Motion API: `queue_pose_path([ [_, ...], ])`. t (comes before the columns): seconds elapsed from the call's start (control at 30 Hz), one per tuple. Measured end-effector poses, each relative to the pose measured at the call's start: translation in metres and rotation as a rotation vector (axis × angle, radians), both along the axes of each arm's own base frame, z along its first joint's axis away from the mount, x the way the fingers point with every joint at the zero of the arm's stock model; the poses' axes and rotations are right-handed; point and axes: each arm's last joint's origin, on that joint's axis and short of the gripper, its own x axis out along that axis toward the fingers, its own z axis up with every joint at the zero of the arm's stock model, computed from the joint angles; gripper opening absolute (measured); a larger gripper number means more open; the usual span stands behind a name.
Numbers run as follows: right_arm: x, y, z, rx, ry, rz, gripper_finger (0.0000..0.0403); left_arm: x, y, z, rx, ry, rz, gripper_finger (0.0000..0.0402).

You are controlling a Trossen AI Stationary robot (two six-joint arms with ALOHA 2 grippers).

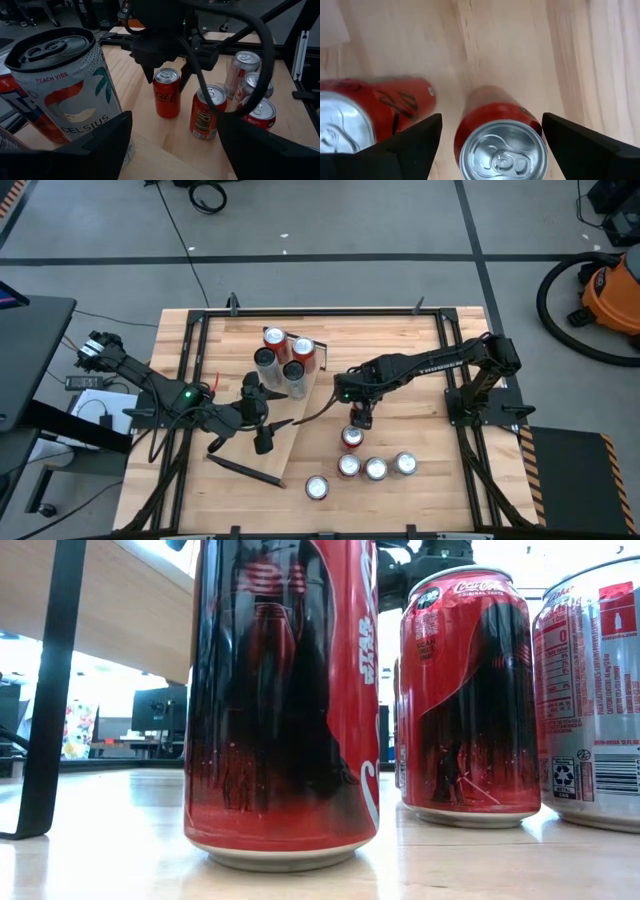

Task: Place canned beverage on shelf
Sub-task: Put the top red soda can on the shelf

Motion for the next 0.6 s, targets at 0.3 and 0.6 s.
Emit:
queue_pose_path([
  [0.3, 0.005, -0.001, 0.022, -0.027, -0.038, 0.101, 0.037, 0.0, 0.0, 0.0, 0.004, 0.002, -0.002, 0.0302],
  [0.6, 0.004, -0.003, 0.023, -0.05, -0.018, 0.175, 0.0386, 0.0, 0.0, 0.0, 0.008, 0.003, -0.003, 0.0302],
])
